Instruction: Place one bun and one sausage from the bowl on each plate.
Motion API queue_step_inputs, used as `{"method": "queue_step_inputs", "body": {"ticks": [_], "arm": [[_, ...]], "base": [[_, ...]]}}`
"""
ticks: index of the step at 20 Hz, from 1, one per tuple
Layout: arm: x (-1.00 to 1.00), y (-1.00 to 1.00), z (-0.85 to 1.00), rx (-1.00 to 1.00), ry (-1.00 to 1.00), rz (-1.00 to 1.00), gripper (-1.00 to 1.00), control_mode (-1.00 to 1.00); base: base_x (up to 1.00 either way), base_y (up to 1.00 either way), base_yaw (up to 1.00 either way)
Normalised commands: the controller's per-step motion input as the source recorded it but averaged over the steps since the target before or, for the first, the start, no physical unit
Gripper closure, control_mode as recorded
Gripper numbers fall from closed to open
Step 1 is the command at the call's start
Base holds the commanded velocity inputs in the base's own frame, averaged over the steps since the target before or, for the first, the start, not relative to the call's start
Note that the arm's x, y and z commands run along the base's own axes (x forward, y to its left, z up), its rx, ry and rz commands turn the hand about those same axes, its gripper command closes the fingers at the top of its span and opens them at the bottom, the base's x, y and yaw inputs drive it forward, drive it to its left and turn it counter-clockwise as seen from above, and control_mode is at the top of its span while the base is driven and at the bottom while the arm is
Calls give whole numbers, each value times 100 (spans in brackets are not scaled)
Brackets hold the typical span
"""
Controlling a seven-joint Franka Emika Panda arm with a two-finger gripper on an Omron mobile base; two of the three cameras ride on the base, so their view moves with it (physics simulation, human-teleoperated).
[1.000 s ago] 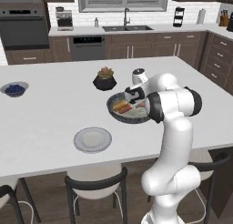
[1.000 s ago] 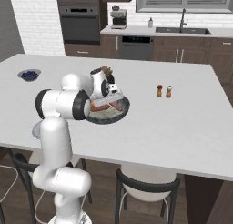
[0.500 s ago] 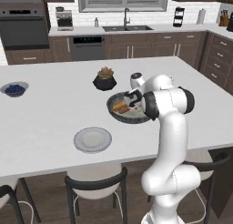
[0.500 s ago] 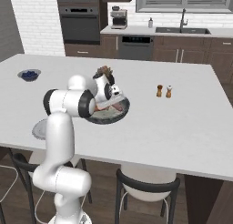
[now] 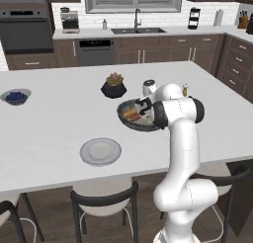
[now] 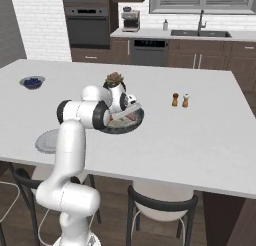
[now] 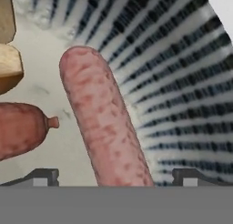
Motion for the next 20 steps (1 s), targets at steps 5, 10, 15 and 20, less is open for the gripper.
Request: {"method": "queue_step_inputs", "body": {"ticks": [5, 10, 15, 20], "arm": [[6, 0, -43, 0, 5, 5, 100, -100], [-1, 0, -53, -1, 1, 5, -100, -100], [-5, 0, -31, 2, 0, 3, -100, -100], [-34, 0, -10, 2, -4, 0, -100, -100]], "base": [[0, 0, 0], [0, 0, 0], [0, 0, 0], [0, 0, 0]]}}
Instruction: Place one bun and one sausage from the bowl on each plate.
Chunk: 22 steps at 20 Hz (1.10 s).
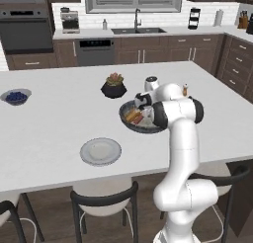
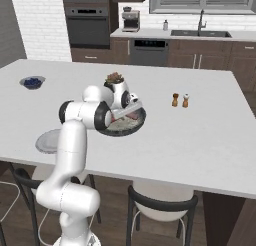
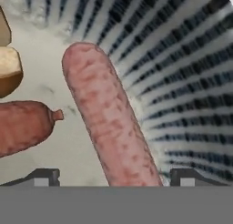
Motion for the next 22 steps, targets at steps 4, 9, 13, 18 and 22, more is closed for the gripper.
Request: {"method": "queue_step_inputs", "body": {"ticks": [4, 9, 13, 18, 22], "arm": [[-43, 0, 7, 0, -6, 0, -100, -100], [-20, 0, 30, 0, -5, 0, -100, -100], [23, 0, -4, 0, -1, 1, -100, -100], [39, 0, -21, 0, 2, 3, -100, -100], [42, 0, -15, 0, 4, 3, -100, -100]], "base": [[0, 0, 0], [0, 0, 0], [0, 0, 0], [0, 0, 0], [0, 0, 0]]}}
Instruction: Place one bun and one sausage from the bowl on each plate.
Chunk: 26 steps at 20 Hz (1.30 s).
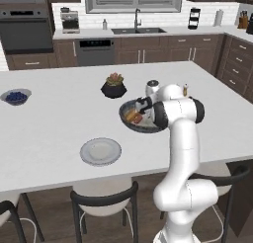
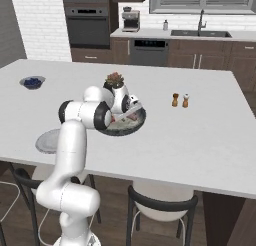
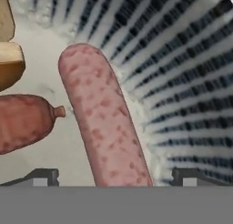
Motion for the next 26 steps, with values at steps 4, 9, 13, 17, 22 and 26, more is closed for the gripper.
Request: {"method": "queue_step_inputs", "body": {"ticks": [4, 9, 13, 17, 22, 26], "arm": [[39, 0, -23, 0, 7, 3, -100, -100], [8, 0, -25, 0, 3, 3, 100, -100], [0, 0, -25, 0, 0, 3, 100, -100], [-36, 0, 31, 0, 0, 2, 100, -100], [-60, 0, 94, 6, 0, 0, 100, -100], [-94, 0, 92, 11, 0, -1, 100, -100]], "base": [[0, 0, 0], [0, 0, 0], [0, 0, 0], [0, 0, 0], [0, 0, 0], [0, 0, 0]]}}
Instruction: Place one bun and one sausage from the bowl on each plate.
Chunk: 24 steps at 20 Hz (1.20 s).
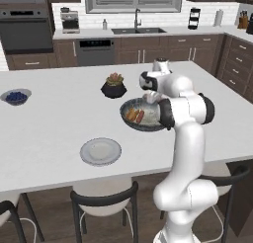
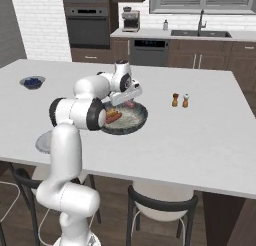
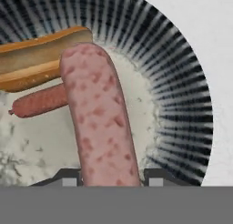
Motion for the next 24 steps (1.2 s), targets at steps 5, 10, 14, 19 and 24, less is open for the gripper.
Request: {"method": "queue_step_inputs", "body": {"ticks": [5, 10, 14, 19, 24], "arm": [[-100, 12, 73, 13, 0, -5, 100, -100], [-97, 24, 52, 10, 5, -3, 100, -100], [-75, 24, -11, 1, 4, 0, 100, -100], [-26, 18, -5, 0, 0, 0, 100, 100], [0, 0, 0, 0, 0, 0, 100, 100]], "base": [[0, 0, 0], [0, 0, 0], [0, 0, 0], [-52, 45, 1], [-59, 100, 0]]}}
